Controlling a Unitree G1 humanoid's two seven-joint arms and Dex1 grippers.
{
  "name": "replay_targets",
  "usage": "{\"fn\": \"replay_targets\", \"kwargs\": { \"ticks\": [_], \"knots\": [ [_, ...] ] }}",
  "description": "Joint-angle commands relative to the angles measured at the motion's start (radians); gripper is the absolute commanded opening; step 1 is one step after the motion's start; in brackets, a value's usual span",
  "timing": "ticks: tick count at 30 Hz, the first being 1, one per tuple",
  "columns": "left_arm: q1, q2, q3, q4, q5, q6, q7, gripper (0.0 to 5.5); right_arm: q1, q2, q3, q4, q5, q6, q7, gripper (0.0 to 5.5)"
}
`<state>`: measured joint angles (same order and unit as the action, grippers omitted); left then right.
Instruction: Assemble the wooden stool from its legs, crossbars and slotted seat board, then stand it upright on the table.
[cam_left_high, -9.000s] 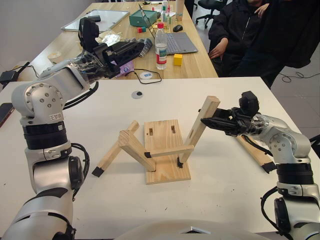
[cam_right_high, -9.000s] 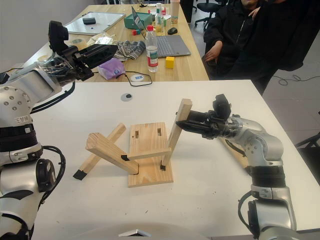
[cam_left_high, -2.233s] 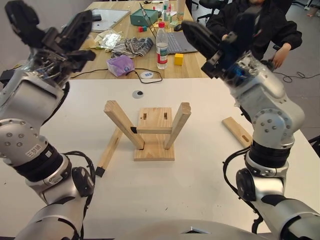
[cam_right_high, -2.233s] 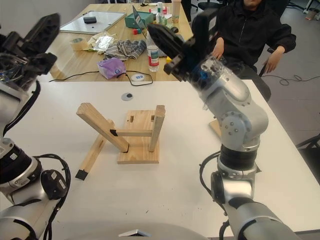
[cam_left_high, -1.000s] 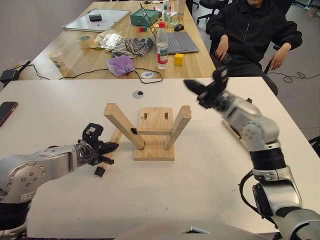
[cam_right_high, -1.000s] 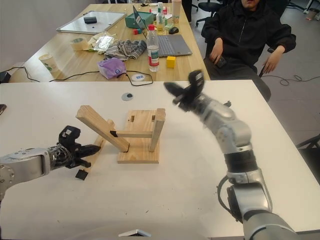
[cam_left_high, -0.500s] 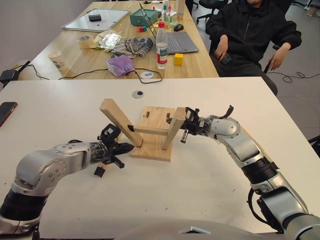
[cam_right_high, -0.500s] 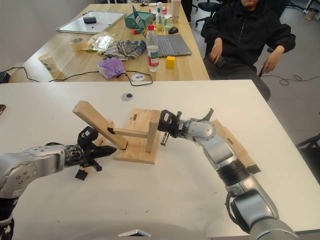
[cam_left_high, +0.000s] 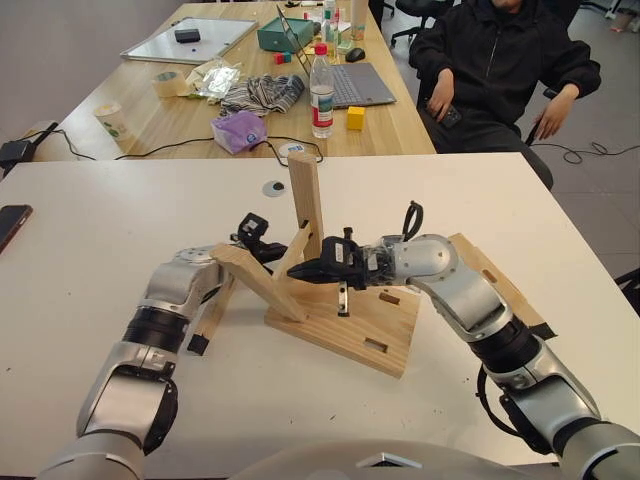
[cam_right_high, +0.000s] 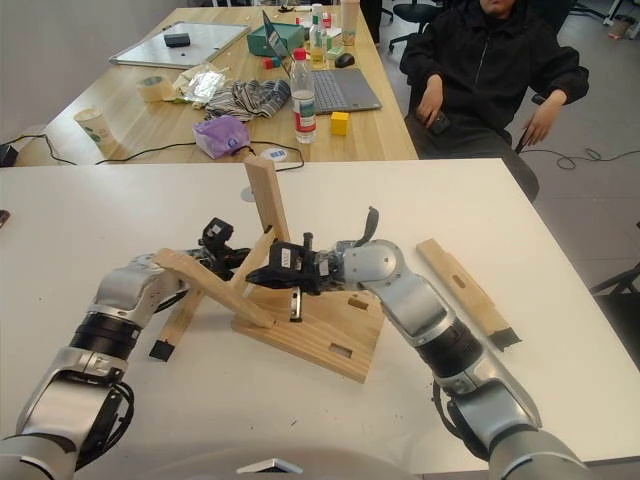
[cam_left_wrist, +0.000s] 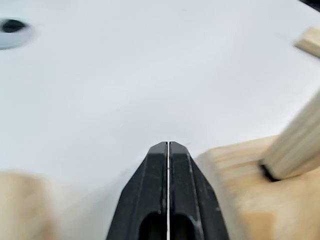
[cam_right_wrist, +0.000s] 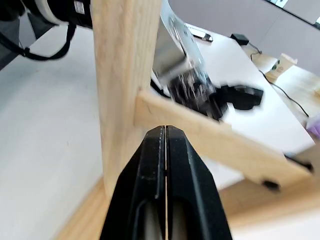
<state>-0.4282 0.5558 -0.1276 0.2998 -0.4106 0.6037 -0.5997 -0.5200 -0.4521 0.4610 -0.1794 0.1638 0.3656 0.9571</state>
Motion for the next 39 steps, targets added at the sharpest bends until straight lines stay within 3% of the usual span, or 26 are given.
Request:
{"fn": "replay_targets", "kwargs": {
  "ticks": [1, 6, 10, 13, 16, 21, 27, 32, 39],
  "knots": [
    [0.159, 0.111, 0.159, -0.244, -0.009, 0.105, 0.061, 0.0, -0.001, -0.155, -0.098, -0.012, 0.007, 0.036, 0.077, 0.02],
    [0.537, 0.362, 0.241, -0.769, -0.183, 0.381, -0.124, 0.0, 0.048, -0.236, -0.103, 0.121, -0.086, -0.035, 0.07, 0.02],
    [0.589, 0.423, 0.31, -0.951, -0.348, 0.475, -0.232, 0.0, 0.097, -0.192, -0.065, 0.248, -0.174, -0.095, -0.011, 0.02],
    [0.54, 0.35, 0.253, -0.945, -0.387, 0.512, -0.181, 0.0, 0.109, -0.151, -0.036, 0.342, -0.226, -0.139, -0.056, 0.02],
    [0.473, 0.22, 0.092, -0.874, -0.322, 0.513, -0.078, 0.0, 0.117, -0.133, -0.009, 0.418, -0.277, -0.189, -0.068, 0.02],
    [0.415, 0.136, -0.085, -0.75, -0.174, 0.477, 0.019, 0.0, 0.115, -0.122, 0.011, 0.451, -0.3, -0.227, -0.041, 0.02],
    [0.275, 0.028, -0.072, -0.545, -0.075, 0.412, 0.095, 0.0, 0.152, -0.124, -0.001, 0.341, -0.27, -0.183, -0.001, 0.02],
    [0.135, -0.117, 0.017, -0.292, -0.003, 0.314, 0.213, 0.0, 0.165, -0.066, -0.011, 0.277, -0.247, -0.13, -0.024, 0.02],
    [0.17, -0.124, 0.071, -0.346, -0.003, 0.336, 0.211, 0.0, 0.147, -0.04, -0.024, 0.323, -0.283, -0.141, -0.08, 0.02]
  ]
}}
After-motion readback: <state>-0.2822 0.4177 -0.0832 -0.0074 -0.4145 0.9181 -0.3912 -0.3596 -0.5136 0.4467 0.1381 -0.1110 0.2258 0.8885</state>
